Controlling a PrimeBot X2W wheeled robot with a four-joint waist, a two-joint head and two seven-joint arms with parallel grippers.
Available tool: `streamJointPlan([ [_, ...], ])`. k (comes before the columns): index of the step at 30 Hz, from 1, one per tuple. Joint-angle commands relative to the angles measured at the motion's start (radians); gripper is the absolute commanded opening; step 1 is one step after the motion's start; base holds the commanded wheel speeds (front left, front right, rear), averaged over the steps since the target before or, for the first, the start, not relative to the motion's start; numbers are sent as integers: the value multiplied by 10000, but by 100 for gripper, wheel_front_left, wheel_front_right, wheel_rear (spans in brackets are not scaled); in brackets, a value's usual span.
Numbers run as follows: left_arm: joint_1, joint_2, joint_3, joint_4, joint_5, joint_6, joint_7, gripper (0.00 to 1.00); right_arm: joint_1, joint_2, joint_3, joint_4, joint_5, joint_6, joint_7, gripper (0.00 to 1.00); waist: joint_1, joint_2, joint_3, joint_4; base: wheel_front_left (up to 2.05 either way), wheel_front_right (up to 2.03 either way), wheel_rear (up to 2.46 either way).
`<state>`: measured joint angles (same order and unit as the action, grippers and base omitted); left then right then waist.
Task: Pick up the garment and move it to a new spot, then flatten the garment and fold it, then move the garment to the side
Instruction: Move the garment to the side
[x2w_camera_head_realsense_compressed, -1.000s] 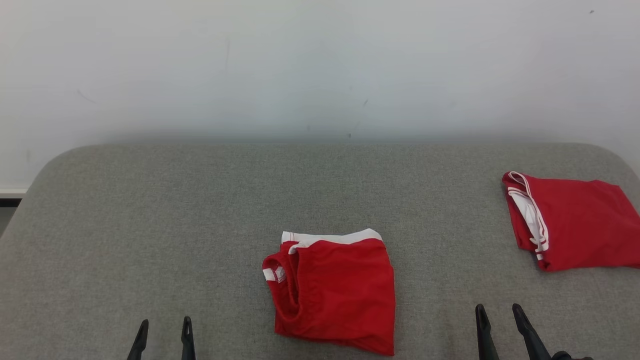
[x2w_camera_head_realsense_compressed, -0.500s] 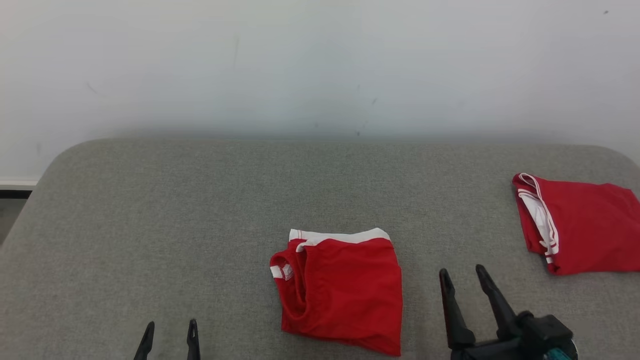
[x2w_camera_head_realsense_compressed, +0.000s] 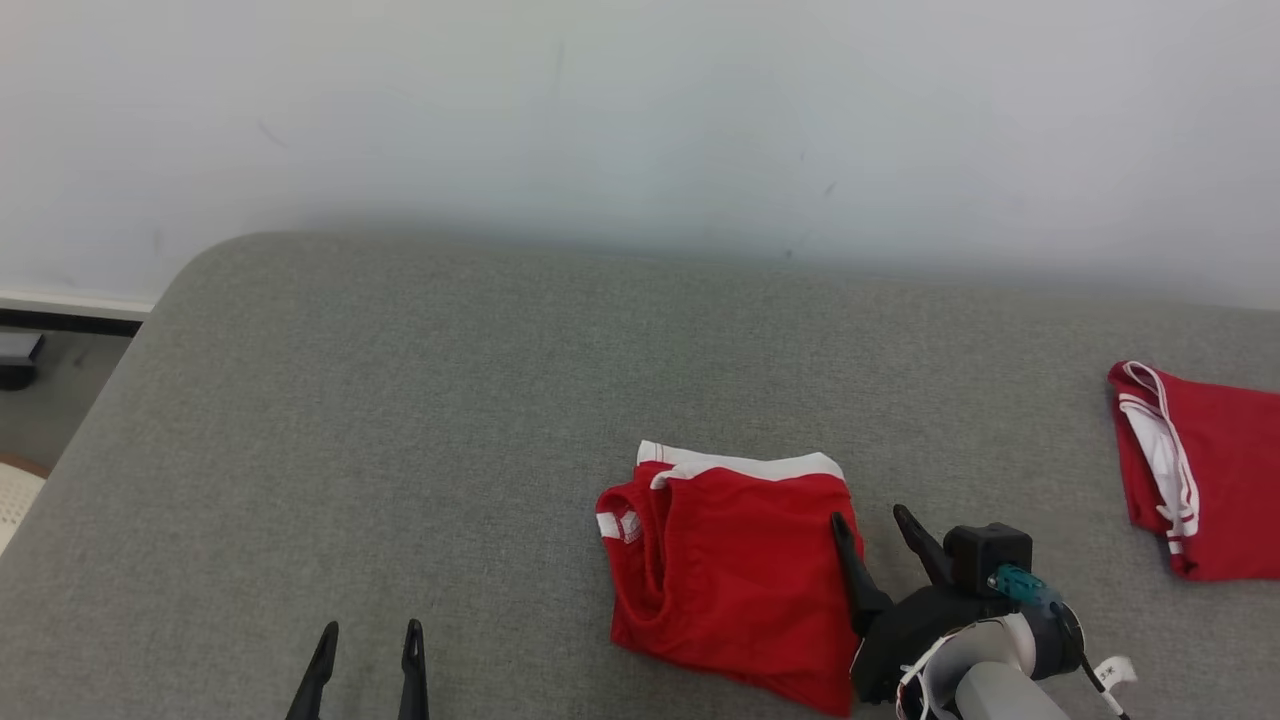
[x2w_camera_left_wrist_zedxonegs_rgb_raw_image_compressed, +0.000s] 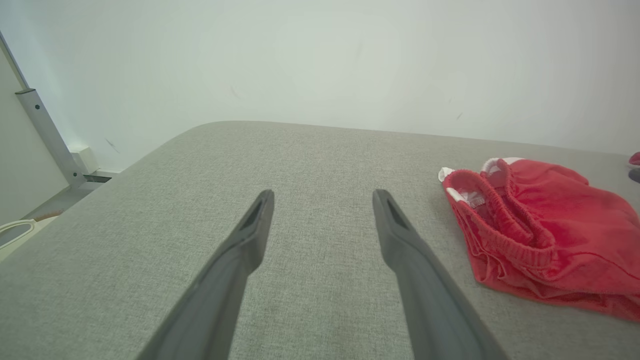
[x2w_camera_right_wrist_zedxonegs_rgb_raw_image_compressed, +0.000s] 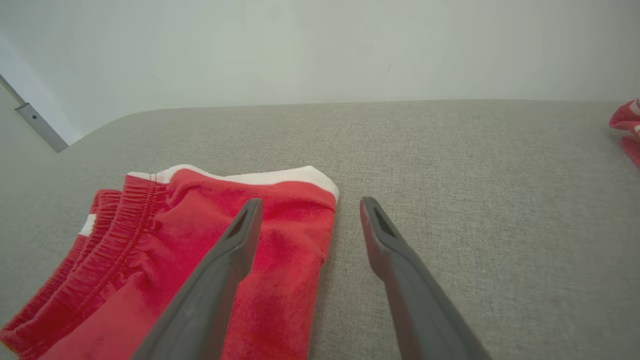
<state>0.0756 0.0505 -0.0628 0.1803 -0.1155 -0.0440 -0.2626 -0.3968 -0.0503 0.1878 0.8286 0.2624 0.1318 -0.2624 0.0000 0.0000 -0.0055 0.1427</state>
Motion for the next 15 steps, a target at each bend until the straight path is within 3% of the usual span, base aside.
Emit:
streamJointPlan([
  [1, -146, -2, -53, 16, -49, 16, -29, 100, -217, 2, 75, 410, 198, -22, 12, 100, 0, 0, 207, 271, 0, 0, 0],
  [7, -352, 2, -249, 66, -90, 65, -29, 100, -1117, 2, 462, 2445, 822, -22, 156, 100, 0, 0, 404, 576, 0, 0, 0],
  [13, -408, -2, -330, 108, -179, 91, -29, 100, -1216, 2, 1450, 3069, 2070, -22, 437, 100, 0, 0, 517, 659, 0, 0, 0],
  [14, -437, -2, -346, 111, -188, 97, -29, 100, -1207, 14, 1655, 3138, 2219, -22, 531, 49, 0, 0, 526, 665, 0, 0, 0],
  [15, -466, -2, -362, 118, -201, 101, -29, 100, -1208, 23, 1814, 3197, 2312, -20, 532, 18, 0, 0, 538, 671, 0, 0, 0],
])
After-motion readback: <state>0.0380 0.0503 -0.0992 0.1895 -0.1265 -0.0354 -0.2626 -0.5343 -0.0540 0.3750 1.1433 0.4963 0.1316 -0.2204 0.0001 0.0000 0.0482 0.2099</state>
